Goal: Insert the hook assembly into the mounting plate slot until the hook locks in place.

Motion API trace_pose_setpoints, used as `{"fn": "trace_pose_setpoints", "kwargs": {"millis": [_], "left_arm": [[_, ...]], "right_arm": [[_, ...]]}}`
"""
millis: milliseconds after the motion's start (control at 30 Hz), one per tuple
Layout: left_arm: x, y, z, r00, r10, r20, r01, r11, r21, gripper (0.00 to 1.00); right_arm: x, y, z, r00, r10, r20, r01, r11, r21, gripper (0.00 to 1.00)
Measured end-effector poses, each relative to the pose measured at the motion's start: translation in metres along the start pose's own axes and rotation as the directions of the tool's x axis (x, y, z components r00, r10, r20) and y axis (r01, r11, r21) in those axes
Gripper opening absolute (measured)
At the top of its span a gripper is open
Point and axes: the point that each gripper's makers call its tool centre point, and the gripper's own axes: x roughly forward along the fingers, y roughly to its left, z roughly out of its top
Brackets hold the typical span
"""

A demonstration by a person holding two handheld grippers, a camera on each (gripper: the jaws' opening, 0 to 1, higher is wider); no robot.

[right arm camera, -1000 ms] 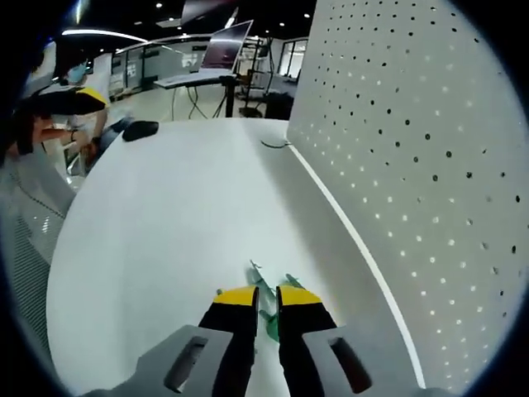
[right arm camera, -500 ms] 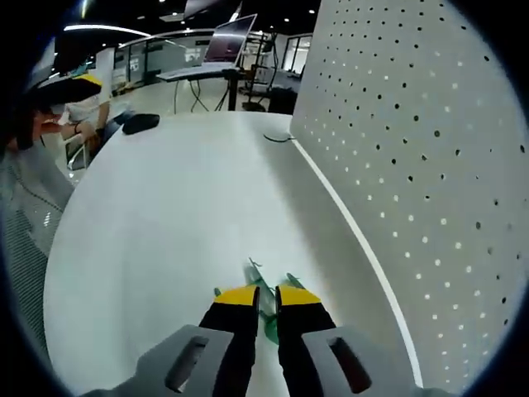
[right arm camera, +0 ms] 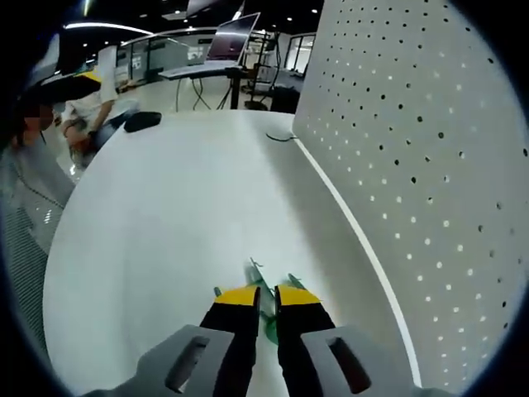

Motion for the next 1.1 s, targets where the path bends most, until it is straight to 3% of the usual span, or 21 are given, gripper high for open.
{"fn": "trace_pose_setpoints", "kwargs": {"millis": [167,1100], "left_arm": [[0.0024,-0.007,-0.0064,0.999,-0.024,-0.03,0.025,1.0,0.015,0.7],[0.0017,-0.01,-0.0097,0.998,-0.033,-0.049,0.033,0.999,0.01,0.69]], "right_arm": [[0.0005,0.0017,-0.0008,1.0,0.003,-0.007,-0.003,1.0,-0.006,0.05],[0.0009,0.0049,-0.0032,1.0,0.0,-0.018,0.0,1.0,-0.013,0.0]]}}
